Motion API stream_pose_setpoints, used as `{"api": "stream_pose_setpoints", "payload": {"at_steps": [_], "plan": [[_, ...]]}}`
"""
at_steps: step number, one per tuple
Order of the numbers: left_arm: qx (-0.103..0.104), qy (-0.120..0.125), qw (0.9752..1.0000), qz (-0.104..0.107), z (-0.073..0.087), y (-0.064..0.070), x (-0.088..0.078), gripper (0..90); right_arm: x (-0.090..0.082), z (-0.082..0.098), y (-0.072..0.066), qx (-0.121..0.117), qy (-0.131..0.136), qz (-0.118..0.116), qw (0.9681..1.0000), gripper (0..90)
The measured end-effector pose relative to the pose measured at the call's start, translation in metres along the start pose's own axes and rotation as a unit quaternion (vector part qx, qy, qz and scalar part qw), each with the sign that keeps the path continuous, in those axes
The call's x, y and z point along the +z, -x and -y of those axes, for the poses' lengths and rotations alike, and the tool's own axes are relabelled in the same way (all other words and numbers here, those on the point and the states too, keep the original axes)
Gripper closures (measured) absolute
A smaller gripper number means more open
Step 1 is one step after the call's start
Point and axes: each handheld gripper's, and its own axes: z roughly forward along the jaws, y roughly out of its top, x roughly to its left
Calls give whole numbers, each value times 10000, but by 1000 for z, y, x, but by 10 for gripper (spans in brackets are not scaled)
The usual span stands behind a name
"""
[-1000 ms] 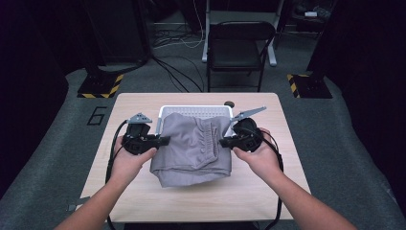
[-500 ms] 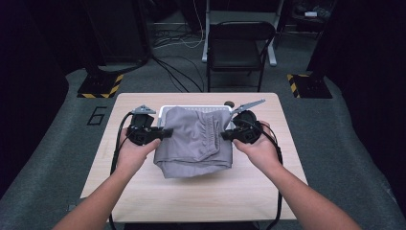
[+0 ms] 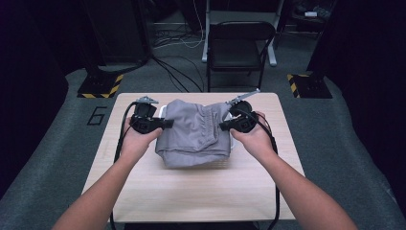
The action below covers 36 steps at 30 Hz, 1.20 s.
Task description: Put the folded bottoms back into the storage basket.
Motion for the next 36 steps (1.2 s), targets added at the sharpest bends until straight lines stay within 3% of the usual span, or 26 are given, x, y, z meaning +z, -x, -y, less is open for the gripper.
{"api": "stream_pose_setpoints", "payload": {"at_steps": [14, 20, 36], "plan": [[-278, 56, 9996, -27, -8, -23, 23, 799, 18, -17, 10, 81, -55, 189, 9998, 861], [-212, -11, 9998, -68, -12, -29, 30, 800, 25, -21, 17, 121, -71, 203, 9997, 861], [-332, -34, 9992, -229, -14, -41, 44, 799, 40, -29, 26, 290, -112, 349, 9989, 861]]}}
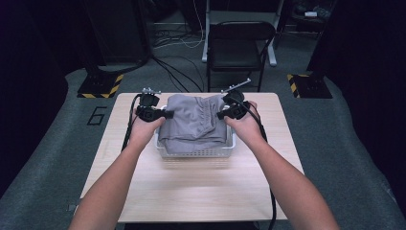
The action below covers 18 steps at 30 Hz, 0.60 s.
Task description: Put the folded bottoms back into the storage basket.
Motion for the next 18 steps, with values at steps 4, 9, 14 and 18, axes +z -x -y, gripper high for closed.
{"api": "stream_pose_setpoints", "payload": {"at_steps": [4, 9, 14, 18], "plan": [[6, 27, 10000, -5, -1, -4, 1, 798, 2, -1, 1, 12, -6, 1, 10000, 861], [-45, 68, 10000, -8, -1, -8, 3, 798, 3, -1, 3, 7, 3, 2, 10000, 860], [-58, 56, 10000, -38, -1, -8, 5, 798, 5, -3, 4, 35, 9, 17, 10000, 861], [-58, 44, 10000, -51, -1, -9, 8, 798, 6, -3, 5, 39, 5, 27, 10000, 861]]}}
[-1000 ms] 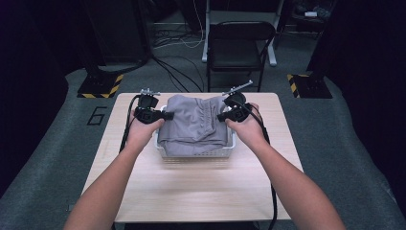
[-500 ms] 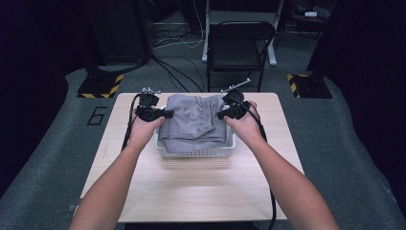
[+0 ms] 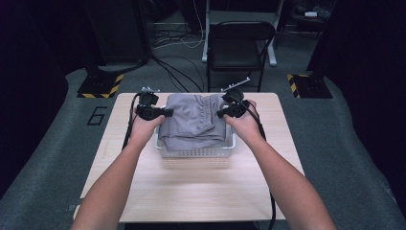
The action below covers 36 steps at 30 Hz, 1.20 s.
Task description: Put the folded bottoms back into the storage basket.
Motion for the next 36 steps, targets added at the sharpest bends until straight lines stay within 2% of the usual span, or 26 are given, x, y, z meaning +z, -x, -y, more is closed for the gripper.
{"api": "stream_pose_setpoints", "payload": {"at_steps": [4, 7, 9, 14, 16, 24, 27, 33, 34, 35, 36], "plan": [[-63, -58, 10000, -26, 1, 1, 5, 798, 2, 0, 1, -50, -5, 106, 9999, 860], [-19, -114, 9999, -63, 1, 0, 9, 798, 5, 1, 2, -73, -25, 112, 9999, 860], [-72, -150, 9998, -86, 2, 0, 12, 798, 8, 2, 3, -63, -40, 127, 9999, 860], [0, -261, 9996, -144, 5, -3, 20, 798, 15, 5, 4, 40, -50, 89, 9999, 860], [-65, -228, 9996, -156, 7, -3, 23, 797, 17, 6, 4, 104, -74, 99, 9999, 860], [-97, -253, 9992, -288, 14, -4, 33, 797, 30, 12, 8, 201, -139, 189, 9995, 859], [-25, -279, 9989, -365, 16, -5, 36, 796, 33, 12, 6, 134, -171, 239, 9995, 859], [-133, -208, 9991, -338, 21, -5, 38, 795, 37, 11, 7, 117, -199, 279, 9993, 859], [-83, -224, 9992, -329, 22, -6, 39, 795, 37, 11, 7, 99, -213, 281, 9993, 859], [-119, -221, 9992, -318, 23, -6, 39, 794, 38, 11, 7, 97, -224, 273, 9993, 859], [-82, -249, 9991, -333, 24, -7, 40, 794, 38, 12, 8, 11, -253, 284, 9993, 859]]}}
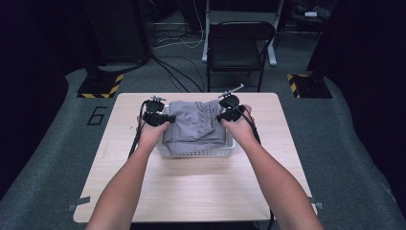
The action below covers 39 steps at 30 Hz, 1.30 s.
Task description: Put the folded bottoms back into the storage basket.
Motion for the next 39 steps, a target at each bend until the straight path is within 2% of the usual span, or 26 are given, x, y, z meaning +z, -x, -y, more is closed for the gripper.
{"api": "stream_pose_setpoints", "payload": {"at_steps": [1, 6, 8, 17, 19, 22, 24, 26, 32, 35, 38, 39], "plan": [[-10, 16, 10000, 0, 1, 0, 0, 794, 1, 0, -2, 72, 32, -10, 10000, 859], [-83, 3, 10000, 13, 4, -1, 3, 793, 4, 0, -5, 11, 22, 25, 10000, 858], [-5, -36, 10000, 16, 5, -1, 4, 793, 6, 2, -5, 14, 3, 38, 10000, 859], [-43, -93, 9999, 20, 13, 0, 13, 790, 16, 11, -1, 95, -77, 30, 9999, 858], [3, -135, 9999, -6, 15, 0, 15, 789, 18, 13, -1, 98, -96, 36, 9999, 858], [-72, -136, 9999, -18, 18, 1, 16, 789, 22, 16, -3, 102, -85, 40, 9999, 858], [4, -144, 9999, -23, 19, 1, 17, 789, 23, 17, -4, 130, -124, 27, 9998, 857], [-95, -126, 9999, -26, 21, 2, 18, 789, 26, 19, -4, 121, -119, 51, 9998, 857], [-9, -223, 9997, -69, 24, 0, 20, 788, 31, 21, -5, 143, -146, 59, 9998, 857], [-23, -219, 9997, -117, 24, 1, 22, 786, 33, 22, -6, 92, -151, 56, 9998, 857], [50, -218, 9997, -114, 24, 0, 23, 786, 36, 24, -7, 125, -166, 63, 9998, 857], [-4, -199, 9997, -138, 25, 1, 24, 786, 38, 25, -7, 99, -171, 76, 9998, 857]]}}
